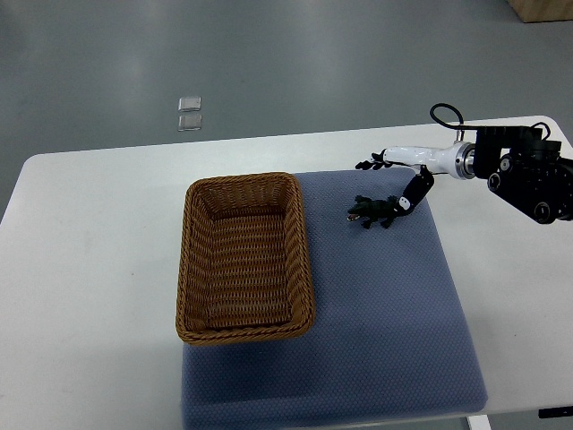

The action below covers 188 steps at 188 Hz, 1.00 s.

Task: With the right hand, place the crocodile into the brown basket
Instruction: 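Lower the right hand down onto the green toy crocodile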

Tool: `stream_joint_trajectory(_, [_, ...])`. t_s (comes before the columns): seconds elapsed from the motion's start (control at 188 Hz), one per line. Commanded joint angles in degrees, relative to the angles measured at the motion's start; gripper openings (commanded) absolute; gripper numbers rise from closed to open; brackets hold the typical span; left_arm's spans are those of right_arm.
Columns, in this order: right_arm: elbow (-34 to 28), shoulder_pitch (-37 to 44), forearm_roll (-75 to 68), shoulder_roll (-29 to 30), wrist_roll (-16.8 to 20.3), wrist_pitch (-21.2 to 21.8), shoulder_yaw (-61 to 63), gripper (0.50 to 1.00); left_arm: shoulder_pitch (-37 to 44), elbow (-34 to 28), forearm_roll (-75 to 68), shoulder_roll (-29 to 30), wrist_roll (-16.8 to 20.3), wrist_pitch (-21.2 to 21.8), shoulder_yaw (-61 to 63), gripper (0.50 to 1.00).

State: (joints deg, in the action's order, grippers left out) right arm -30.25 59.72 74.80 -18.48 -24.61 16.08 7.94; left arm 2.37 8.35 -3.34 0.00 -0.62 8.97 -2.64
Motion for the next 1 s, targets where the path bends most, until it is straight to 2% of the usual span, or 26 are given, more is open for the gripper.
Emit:
stream_joint_trajectory(0.0, [0.0,-0.2,0.0,0.3,0.0,-2.0,-1.2,0.926,0.0,0.0,0.0,0.0,0.0,0.0,0.0,1.000])
stream_joint_trajectory(0.192, [0.0,-0.3,0.0,1.7,0.1,-4.1,-2.8,0.926,0.0,0.0,0.0,0.0,0.0,0.0,0.0,1.000])
stream_joint_trajectory(0.405, [0.0,-0.2,0.0,2.9,0.1,-4.4,-2.8,0.926,0.0,0.0,0.0,0.0,0.0,0.0,0.0,1.000])
stream_joint_trajectory(0.762, [0.1,0.2,0.3,3.9,0.1,-10.1,-9.6,0.917,0.0,0.0,0.0,0.0,0.0,0.0,0.0,1.000])
stream_joint_trajectory(0.949, [0.1,0.8,0.3,3.9,0.1,-10.1,-9.6,0.901,0.0,0.0,0.0,0.0,0.0,0.0,0.0,1.000])
stream_joint_trajectory(0.997, [0.0,1.2,0.3,4.0,0.1,-10.1,-9.7,0.879,0.0,0.0,0.0,0.0,0.0,0.0,0.0,1.000])
